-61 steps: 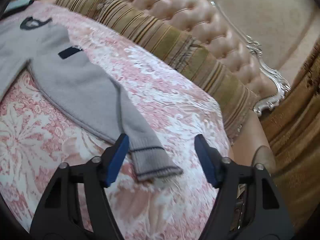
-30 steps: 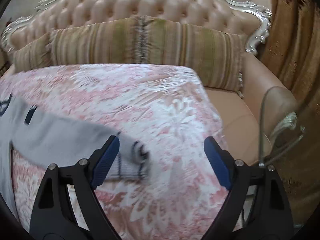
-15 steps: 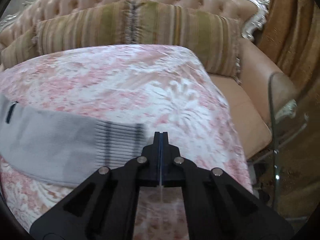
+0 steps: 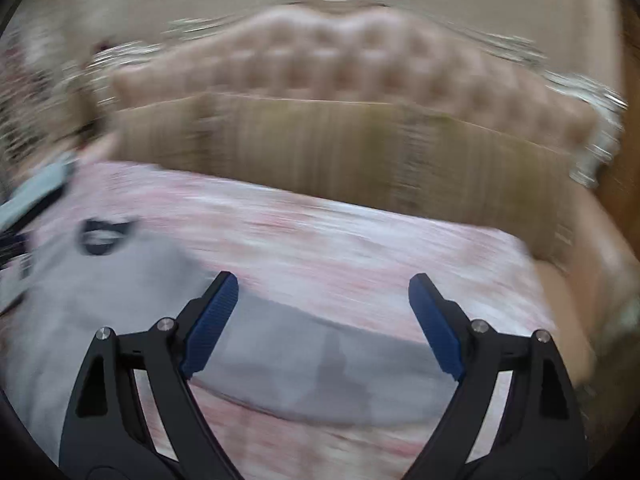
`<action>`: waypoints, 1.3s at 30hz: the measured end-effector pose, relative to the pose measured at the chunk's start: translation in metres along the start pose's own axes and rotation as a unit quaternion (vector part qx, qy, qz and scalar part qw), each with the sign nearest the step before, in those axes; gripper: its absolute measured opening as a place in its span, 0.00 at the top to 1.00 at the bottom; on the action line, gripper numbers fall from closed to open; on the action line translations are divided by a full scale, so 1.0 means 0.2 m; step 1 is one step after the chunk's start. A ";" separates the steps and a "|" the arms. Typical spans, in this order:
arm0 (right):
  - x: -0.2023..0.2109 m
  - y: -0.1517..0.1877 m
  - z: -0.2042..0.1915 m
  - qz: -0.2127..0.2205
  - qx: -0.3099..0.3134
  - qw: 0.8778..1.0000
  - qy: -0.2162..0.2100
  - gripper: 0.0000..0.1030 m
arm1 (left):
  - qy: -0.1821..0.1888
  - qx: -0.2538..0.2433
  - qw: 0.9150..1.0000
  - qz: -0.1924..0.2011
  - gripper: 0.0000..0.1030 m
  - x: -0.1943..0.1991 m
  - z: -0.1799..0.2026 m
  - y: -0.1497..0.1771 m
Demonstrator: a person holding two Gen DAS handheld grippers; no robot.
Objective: Fold clothes
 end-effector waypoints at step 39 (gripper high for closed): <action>-0.79 -0.01 -0.75 -0.103 0.206 0.968 -0.096 0.52 | 0.025 -0.020 0.999 -0.029 0.77 -0.37 -0.15 -0.18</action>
Point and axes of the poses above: each gripper's, at about its wrist camera, not at the fingertips, and x roughly against the way its jaws point, z to its right, y to its underside, the point moved 6 cm from there along -x, roughly the way its jaws point, and after that the axes turned 5 degrees about -x, right-handed, at the moved point
